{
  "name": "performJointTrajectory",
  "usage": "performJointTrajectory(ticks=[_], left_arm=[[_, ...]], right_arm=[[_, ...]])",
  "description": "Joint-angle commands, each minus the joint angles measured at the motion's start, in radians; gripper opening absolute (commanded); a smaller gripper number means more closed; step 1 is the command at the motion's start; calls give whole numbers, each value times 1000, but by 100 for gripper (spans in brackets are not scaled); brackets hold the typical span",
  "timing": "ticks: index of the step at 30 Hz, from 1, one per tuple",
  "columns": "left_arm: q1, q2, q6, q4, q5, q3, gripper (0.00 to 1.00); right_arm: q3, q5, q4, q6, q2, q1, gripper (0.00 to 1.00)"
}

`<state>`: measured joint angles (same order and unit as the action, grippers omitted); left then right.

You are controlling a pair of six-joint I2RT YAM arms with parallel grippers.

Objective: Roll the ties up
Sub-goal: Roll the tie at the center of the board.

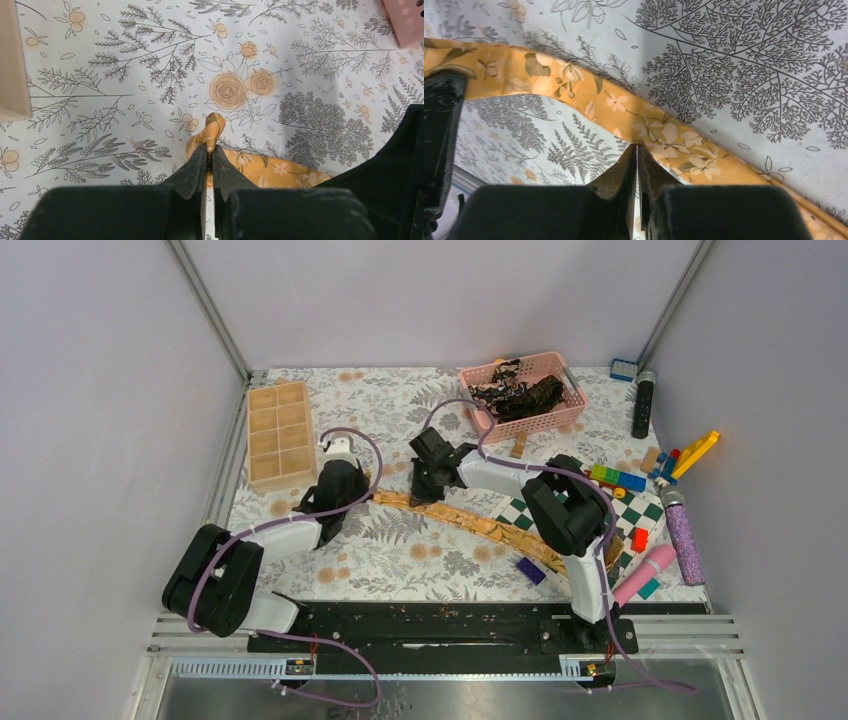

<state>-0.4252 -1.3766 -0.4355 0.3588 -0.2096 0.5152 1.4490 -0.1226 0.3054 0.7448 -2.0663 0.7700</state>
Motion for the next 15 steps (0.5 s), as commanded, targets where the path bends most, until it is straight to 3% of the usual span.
performJointTrajectory(ticks=[1, 15], left_arm=[[-7, 20, 35, 120, -38, -25, 0], [-87, -43, 115, 72, -130, 4, 2]], right_arm=[[34, -12, 8, -24, -39, -5, 10], [26, -74, -8, -41, -64, -5, 10]])
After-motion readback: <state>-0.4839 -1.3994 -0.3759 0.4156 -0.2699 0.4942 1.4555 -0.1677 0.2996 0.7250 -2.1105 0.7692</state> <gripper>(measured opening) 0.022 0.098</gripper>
